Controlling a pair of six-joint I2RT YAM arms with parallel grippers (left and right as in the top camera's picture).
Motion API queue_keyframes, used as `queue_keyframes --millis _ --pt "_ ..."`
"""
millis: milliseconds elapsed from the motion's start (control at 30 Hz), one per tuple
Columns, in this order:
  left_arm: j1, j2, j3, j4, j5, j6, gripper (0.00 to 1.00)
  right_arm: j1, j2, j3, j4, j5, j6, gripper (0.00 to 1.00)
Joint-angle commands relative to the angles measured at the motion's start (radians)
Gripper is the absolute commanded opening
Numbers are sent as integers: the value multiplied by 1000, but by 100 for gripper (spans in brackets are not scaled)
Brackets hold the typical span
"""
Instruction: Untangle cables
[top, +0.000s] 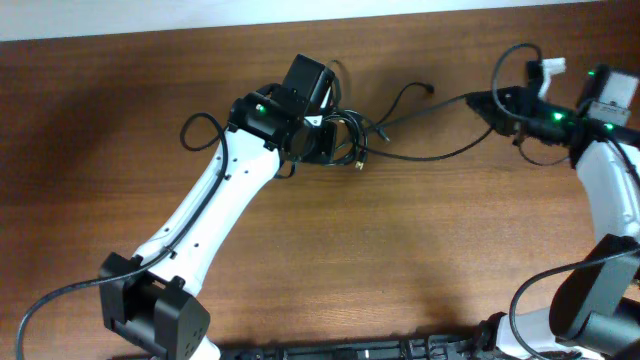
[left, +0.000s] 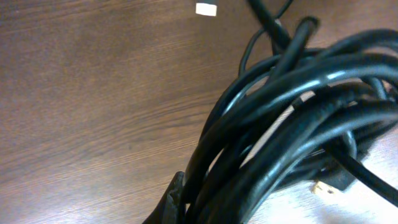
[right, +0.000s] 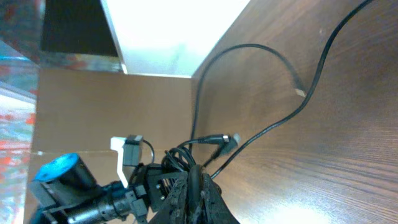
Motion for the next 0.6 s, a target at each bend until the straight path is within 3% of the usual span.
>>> queue_keyframes --millis 0,67,133,167,300,400,567 --pt "29 -18 0 -26 -198 -134 0 -98 -17 4 14 58 -21 5" --pt "34 -18 0 7 -193 -146 0 -92 -17 4 -7 119 -23 50" --pt "34 -18 0 48 -183 -149 0 -51 -17 4 -44 121 -87 82" --pt "34 -18 0 66 -183 -149 0 -17 -17 4 -71 121 -114 87" --pt "31 -18 0 98 -174 -149 0 169 -15 4 -135 153 -125 90" --pt "31 -18 1 135 -128 -149 0 385 -12 4 -135 291 -122 90" --pt "72 -18 1 172 172 -145 0 661 -12 4 -120 657 -370 85"
